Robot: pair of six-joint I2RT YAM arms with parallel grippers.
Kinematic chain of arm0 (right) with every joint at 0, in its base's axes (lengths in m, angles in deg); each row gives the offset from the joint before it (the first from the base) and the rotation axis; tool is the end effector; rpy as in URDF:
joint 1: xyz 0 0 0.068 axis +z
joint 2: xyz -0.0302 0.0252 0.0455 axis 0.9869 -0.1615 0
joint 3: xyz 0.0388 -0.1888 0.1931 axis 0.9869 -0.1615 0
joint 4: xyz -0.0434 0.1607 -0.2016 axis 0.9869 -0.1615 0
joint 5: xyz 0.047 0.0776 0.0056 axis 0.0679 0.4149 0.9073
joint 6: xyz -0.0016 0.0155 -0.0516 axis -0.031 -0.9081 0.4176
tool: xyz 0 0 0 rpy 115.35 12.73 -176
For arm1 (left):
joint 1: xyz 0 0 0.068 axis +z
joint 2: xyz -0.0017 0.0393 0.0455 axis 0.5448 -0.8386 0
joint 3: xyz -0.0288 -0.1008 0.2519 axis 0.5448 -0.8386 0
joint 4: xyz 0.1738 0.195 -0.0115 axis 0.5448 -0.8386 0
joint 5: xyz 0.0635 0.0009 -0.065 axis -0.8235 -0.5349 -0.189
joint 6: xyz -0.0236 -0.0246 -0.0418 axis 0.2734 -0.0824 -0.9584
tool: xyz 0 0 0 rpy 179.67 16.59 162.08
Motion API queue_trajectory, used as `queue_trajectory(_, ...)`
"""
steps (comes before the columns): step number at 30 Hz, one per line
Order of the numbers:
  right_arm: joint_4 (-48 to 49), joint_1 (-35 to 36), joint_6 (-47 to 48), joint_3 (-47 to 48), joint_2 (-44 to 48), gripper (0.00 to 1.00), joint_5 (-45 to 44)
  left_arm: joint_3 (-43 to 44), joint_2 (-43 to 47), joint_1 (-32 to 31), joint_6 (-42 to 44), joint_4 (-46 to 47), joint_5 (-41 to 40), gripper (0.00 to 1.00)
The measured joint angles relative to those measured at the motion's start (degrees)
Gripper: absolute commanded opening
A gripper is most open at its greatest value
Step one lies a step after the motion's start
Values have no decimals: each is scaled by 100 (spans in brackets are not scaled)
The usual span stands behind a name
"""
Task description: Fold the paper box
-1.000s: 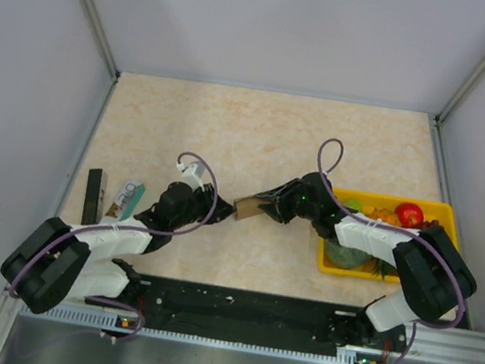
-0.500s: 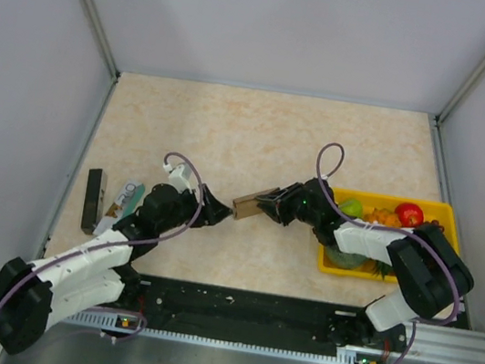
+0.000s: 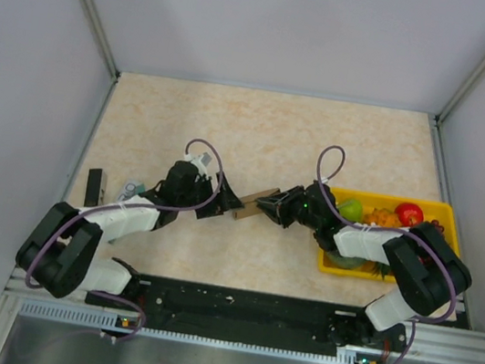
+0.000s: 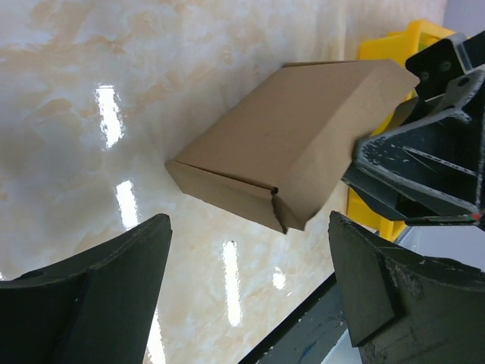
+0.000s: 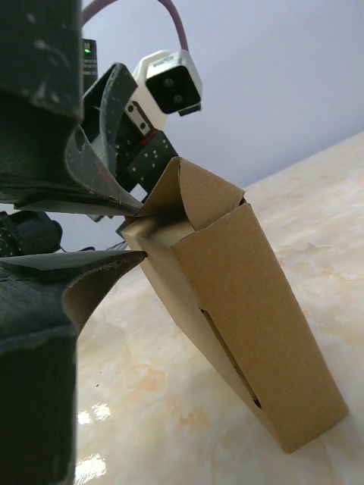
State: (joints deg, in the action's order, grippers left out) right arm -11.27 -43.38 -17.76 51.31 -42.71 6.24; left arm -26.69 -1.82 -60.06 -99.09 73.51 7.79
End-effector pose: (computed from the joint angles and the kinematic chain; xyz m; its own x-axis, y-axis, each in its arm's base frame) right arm 0.2298 0.1852 0.1506 -0.7443 0.6582 0.1132 0.3760 0.2729 0.8855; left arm 0.2204 -0.1264 0.1772 -0.8437 -0.3685 -0.3904 0.0651 0.6515 -0.7558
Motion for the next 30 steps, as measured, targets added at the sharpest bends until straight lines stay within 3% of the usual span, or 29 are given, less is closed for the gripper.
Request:
queue_trajectory(9,4,0,20,2,0,23,4,-37,-452,0,17,452,17,93)
queue_trajectory(15,0,0,55,4,0,23,9,-369,-94,2,111,852,201,98)
queue_trajectory(22,4,-11,57,4,0,24,33,-411,608,96,57,870,35,96)
queue_trajectory(30,0,-11,61,11,0,25,33,-20,-162,190,-92,544,-28,91)
